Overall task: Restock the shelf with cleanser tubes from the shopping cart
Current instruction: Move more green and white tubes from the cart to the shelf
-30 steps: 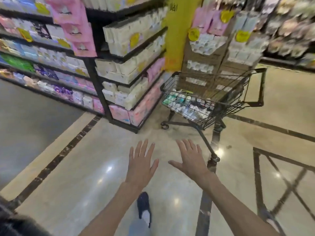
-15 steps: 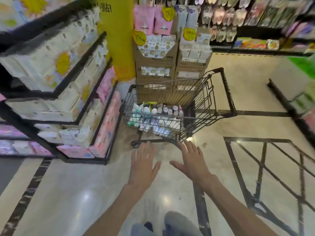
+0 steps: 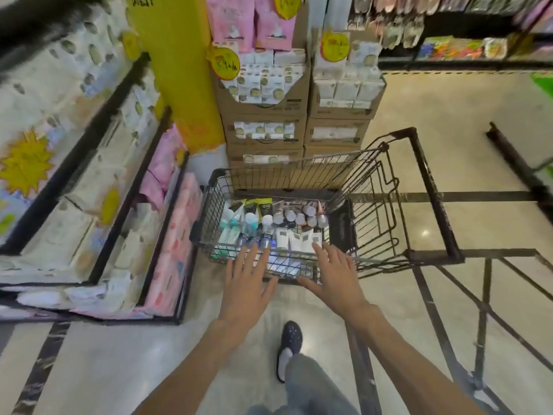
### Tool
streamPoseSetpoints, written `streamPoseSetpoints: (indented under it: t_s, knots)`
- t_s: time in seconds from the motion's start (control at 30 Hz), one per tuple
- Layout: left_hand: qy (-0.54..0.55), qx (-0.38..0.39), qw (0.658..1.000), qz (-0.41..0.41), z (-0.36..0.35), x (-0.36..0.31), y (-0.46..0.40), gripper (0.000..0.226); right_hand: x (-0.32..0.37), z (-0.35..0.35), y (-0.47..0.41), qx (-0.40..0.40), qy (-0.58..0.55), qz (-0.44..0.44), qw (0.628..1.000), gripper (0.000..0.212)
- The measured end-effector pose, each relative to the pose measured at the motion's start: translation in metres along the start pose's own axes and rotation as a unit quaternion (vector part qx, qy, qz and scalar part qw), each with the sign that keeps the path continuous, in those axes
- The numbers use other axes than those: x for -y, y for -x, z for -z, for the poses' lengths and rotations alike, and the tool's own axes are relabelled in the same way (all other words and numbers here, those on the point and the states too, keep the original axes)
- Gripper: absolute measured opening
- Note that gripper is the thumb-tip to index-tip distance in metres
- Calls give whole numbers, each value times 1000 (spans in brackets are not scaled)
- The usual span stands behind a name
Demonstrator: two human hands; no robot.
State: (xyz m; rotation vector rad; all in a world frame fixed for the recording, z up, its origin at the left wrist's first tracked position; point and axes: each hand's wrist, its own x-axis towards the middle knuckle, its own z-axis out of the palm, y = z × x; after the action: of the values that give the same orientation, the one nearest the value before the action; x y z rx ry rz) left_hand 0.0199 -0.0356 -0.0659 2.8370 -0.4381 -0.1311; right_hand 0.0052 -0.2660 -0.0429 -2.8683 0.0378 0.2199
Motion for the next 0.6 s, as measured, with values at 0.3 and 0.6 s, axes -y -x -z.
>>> streamPoseSetpoints:
  t_s: [0.3,0.6]
  knots:
    - [18,79,996,35,-12,17,-135,66,-32,2,-137,57,-24,-21,998,91]
    - [19,169,985,16,-28,48,-246,68,-46,-17,-232,98,-30,-74,992,92]
